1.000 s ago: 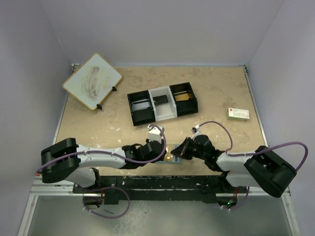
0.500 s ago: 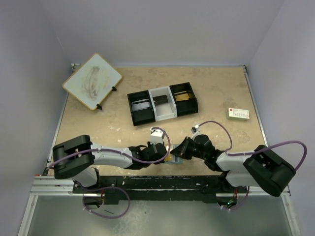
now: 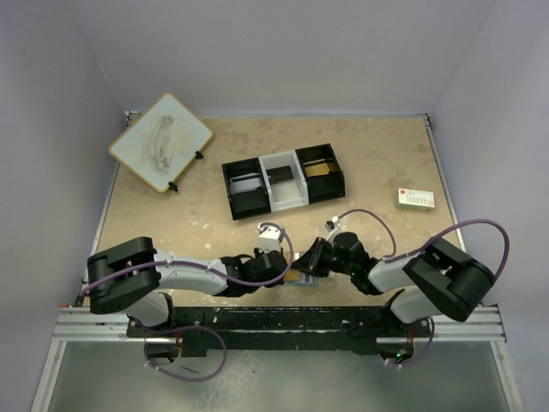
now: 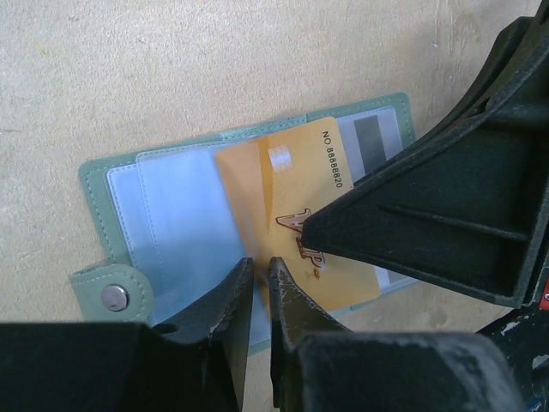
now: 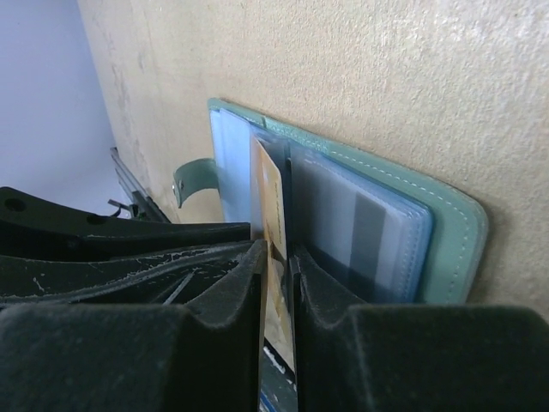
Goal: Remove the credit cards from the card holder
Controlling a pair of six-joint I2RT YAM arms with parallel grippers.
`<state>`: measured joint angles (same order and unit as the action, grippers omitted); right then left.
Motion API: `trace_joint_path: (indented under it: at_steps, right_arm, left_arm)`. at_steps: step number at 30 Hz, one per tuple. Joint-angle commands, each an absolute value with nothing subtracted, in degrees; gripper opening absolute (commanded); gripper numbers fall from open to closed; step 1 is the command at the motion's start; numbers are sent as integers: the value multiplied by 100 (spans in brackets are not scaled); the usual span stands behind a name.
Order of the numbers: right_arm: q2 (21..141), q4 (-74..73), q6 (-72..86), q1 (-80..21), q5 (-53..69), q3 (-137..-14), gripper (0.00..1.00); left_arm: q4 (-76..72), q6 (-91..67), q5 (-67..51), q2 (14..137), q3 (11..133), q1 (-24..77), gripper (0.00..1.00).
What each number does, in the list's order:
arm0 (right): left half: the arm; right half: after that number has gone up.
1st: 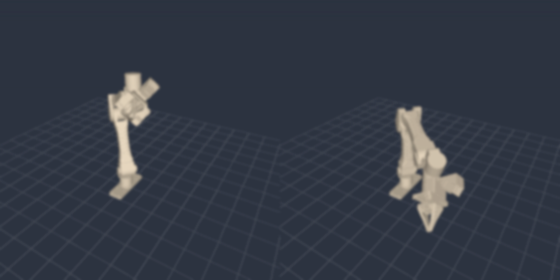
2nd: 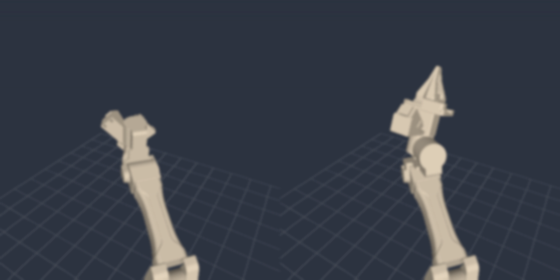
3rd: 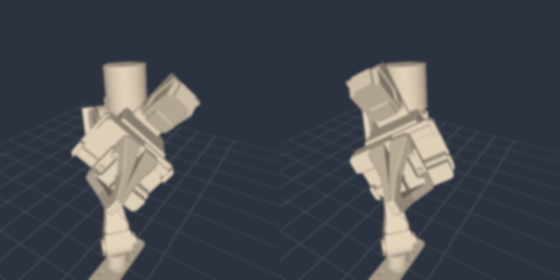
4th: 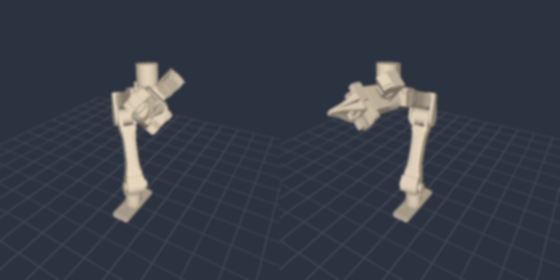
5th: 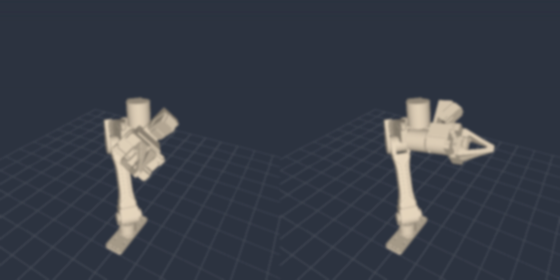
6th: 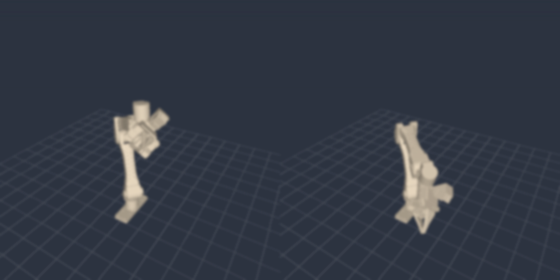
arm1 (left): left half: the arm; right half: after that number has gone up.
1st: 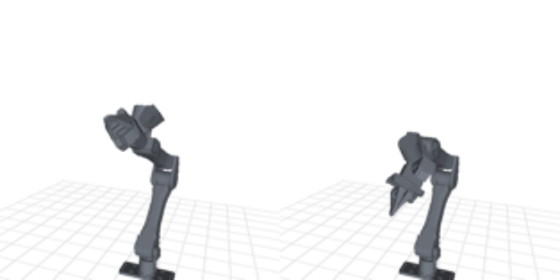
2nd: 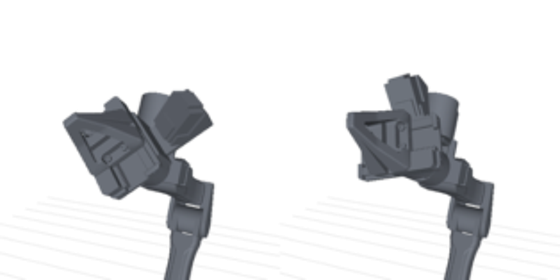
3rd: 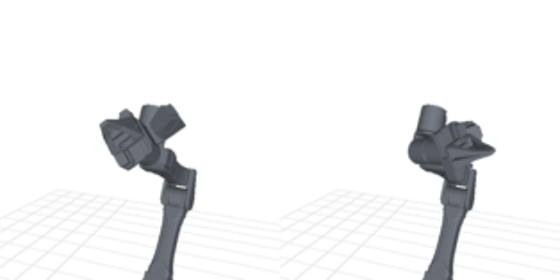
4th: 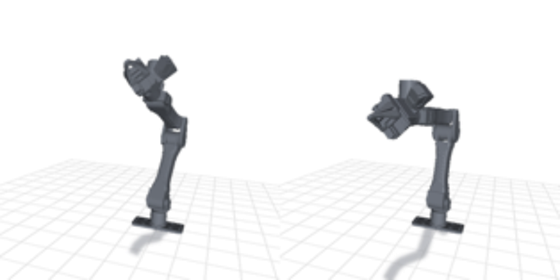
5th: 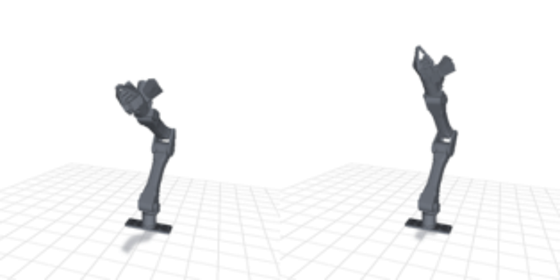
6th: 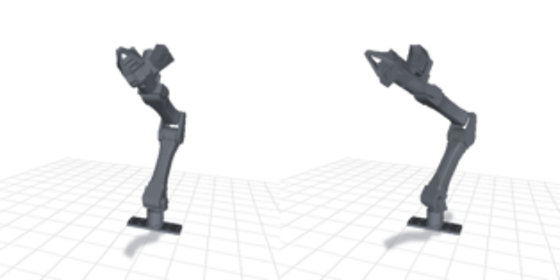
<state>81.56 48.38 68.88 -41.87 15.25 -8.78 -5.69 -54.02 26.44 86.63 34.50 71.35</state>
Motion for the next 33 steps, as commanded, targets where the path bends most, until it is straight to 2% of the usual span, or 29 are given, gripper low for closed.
trace_joint_path:
  at_steps: [1, 11, 26, 33]
  right_arm:
    - [8297, 5106, 6817, -4174, 1659, -1028, 15]
    - [7759, 4352, 6705, -4166, 1263, -958, 0]
    - [6164, 2633, 6016, -4166, 511, -1196, 0]
    - [5843, 2109, 5844, -4166, 228, -1337, 0]
  left_arm:
    - [-262, -5405, 2676, 8568, 3340, 7145, 10]
    - [-156, -5423, 2785, 8490, 3313, 7142, 10]
    - [-207, -5399, 2762, 8261, 3278, 7143, 12]
    - [-193, -5371, 2742, 8160, 3316, 7146, 14]
